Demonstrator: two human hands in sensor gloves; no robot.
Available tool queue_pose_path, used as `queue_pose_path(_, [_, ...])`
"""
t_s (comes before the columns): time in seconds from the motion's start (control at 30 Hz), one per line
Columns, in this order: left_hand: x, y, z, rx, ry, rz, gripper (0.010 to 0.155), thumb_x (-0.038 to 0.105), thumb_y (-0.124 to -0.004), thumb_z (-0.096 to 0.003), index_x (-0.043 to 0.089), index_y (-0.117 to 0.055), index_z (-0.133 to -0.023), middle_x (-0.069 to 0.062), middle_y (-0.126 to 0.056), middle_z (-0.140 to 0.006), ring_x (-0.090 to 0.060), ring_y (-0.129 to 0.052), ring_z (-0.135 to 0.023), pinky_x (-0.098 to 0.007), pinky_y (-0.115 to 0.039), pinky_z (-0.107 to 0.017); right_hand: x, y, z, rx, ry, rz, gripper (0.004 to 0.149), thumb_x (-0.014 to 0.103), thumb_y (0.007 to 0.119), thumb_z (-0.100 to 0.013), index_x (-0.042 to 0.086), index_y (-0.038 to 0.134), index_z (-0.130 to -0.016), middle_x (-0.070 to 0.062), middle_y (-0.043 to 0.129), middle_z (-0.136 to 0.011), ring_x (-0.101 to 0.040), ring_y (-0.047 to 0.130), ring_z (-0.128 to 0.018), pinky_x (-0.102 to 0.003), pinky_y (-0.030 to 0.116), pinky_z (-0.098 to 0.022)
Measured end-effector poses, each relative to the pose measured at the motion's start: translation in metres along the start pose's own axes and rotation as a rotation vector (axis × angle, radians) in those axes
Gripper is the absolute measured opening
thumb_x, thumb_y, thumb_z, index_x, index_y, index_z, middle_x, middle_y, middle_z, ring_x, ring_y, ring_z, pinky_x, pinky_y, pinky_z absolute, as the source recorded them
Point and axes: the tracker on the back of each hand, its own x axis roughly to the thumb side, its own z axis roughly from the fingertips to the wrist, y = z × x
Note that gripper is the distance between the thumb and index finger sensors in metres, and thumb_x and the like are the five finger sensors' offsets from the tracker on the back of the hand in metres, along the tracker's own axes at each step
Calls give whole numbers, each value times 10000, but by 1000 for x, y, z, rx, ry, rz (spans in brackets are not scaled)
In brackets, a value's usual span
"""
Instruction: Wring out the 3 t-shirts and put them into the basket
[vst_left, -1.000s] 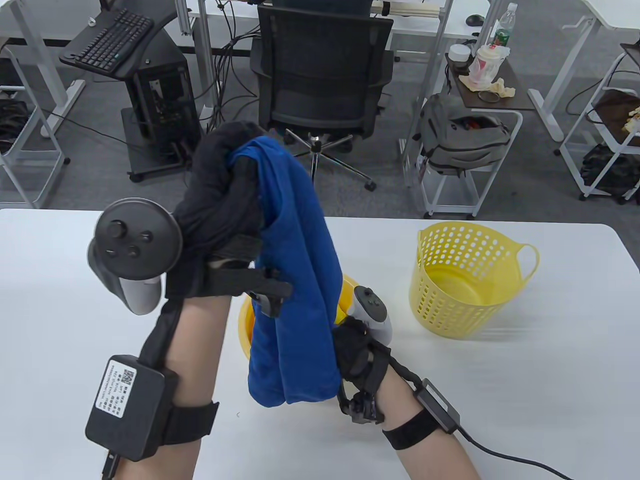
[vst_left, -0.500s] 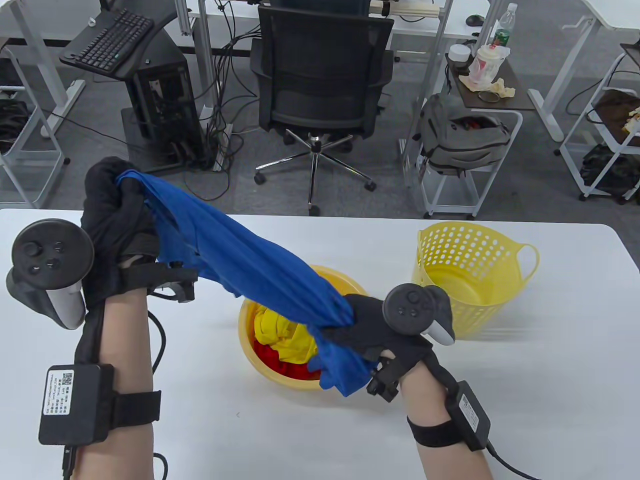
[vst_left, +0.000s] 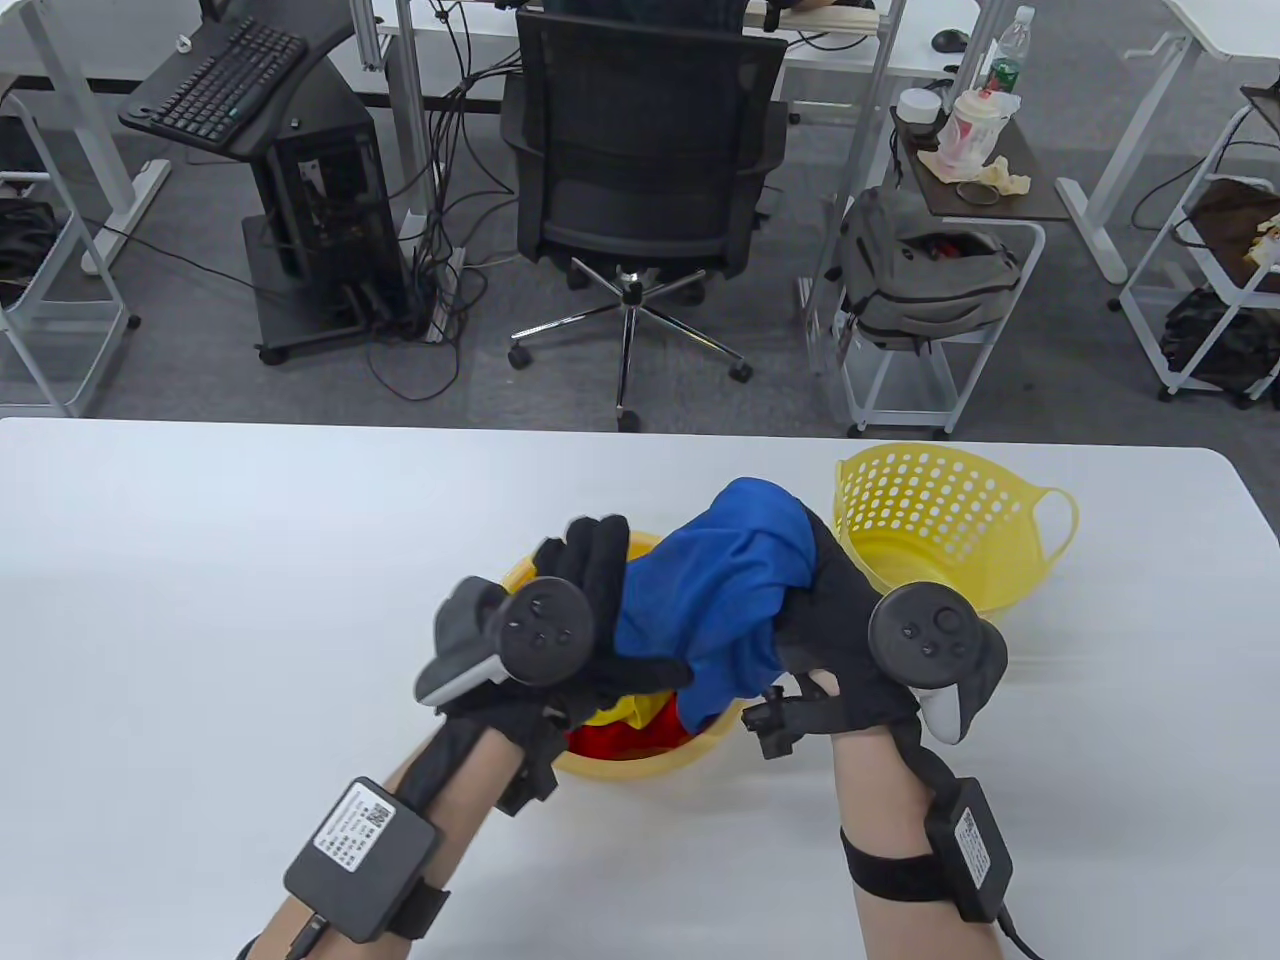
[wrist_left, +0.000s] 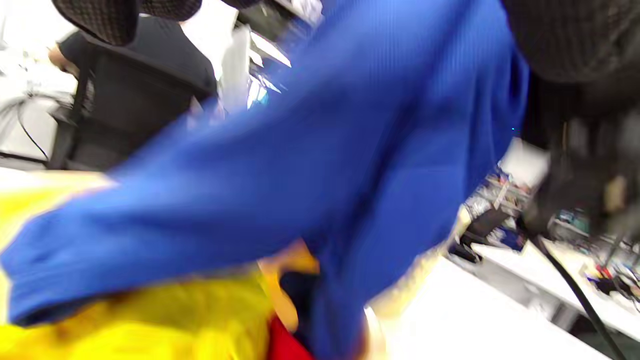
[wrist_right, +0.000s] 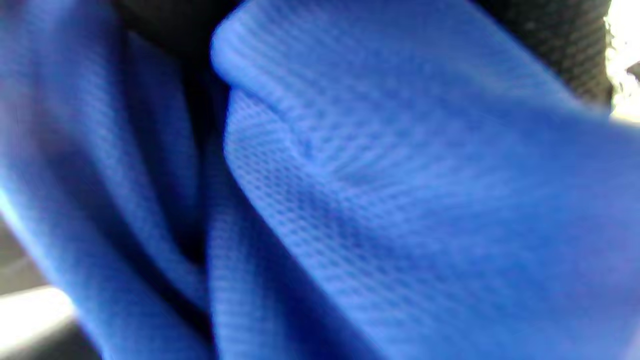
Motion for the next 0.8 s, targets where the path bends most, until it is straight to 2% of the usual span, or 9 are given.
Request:
queue_pose_path(0.1, [0,-26,-12,65,10,-5,1375,803,-846,-418,-15,4,-1125,-414,-199,-1211,-726,-417,-1002,-763,-586,-663,1,4,3,109,30,-324,630,479,635,-588,83,630,-1078,-339,804,-948,-592,993,-568,-585,906,-341])
queue_pose_path(0.2, [-18,-36,-18,160,45,171,1251,722,-895,-457,121,-65,-1174,-298,-410,-1247,-601,-645,-1018,-677,-700,-671,7,16,7,331,49,-646,629,480,648,-600,94,599,-1094,-334,755,-986,-610,935,-650,-603,863,-414])
queue_pose_path(0.27, [-31,-41,-20,201,21,392,862,615,-880,-553,384,-347,-1189,-123,-651,-1211,-444,-827,-968,-570,-794,-651,10,19,9,348,10,-620,621,495,659,-608,111,603,-1094,-312,753,-994,-593,915,-701,-595,845,-468])
queue_pose_path(0.33, [-46,-45,-18,236,50,599,508,512,-795,-633,363,-636,-1091,-38,-864,-1068,-334,-978,-829,-453,-898,-554,13,18,9,296,-42,-561,613,507,680,-618,123,612,-1091,-295,744,-1004,-581,874,-775,-609,812,-528])
queue_pose_path(0.43, [-69,-43,-10,317,50,820,497,483,-740,-665,287,-603,-1100,-67,-902,-1007,-273,-1035,-739,-366,-948,-484,13,11,10,164,-81,-418,591,501,720,-619,114,678,-1063,-274,672,-1066,-623,674,-935,-757,605,-611])
queue_pose_path(0.57, [-82,-32,4,432,5,1057,504,467,-716,-677,275,-544,-1110,-77,-857,-1029,-243,-1014,-780,-339,-943,-527,-1,18,8,64,-53,-254,566,497,706,-630,58,774,-980,-277,639,-1089,-676,611,-940,-826,521,-574])
queue_pose_path(0.7, [-78,-22,9,434,-189,1254,507,493,-668,-688,314,-476,-1122,-26,-801,-1081,-198,-968,-862,-315,-914,-612,-20,51,7,214,117,-371,574,496,710,-638,27,780,-960,-345,538,-1114,-757,512,-912,-860,490,-537])
queue_pose_path(0.73, [-76,-23,8,399,-233,1278,508,505,-651,-691,324,-464,-1128,-17,-794,-1090,-191,-959,-872,-314,-905,-624,-25,61,7,284,157,-422,708,532,695,-641,16,561,-1106,-406,425,-1127,-784,511,-887,-854,547,-520])
queue_pose_path(0.8, [-73,-28,7,295,-287,1293,510,543,-611,-699,355,-441,-1142,48,-741,-1147,-179,-887,-941,-345,-839,-685,-36,76,7,460,222,-582,953,628,660,-651,-49,218,-1155,-483,224,-1105,-813,519,-857,-817,647,-513])
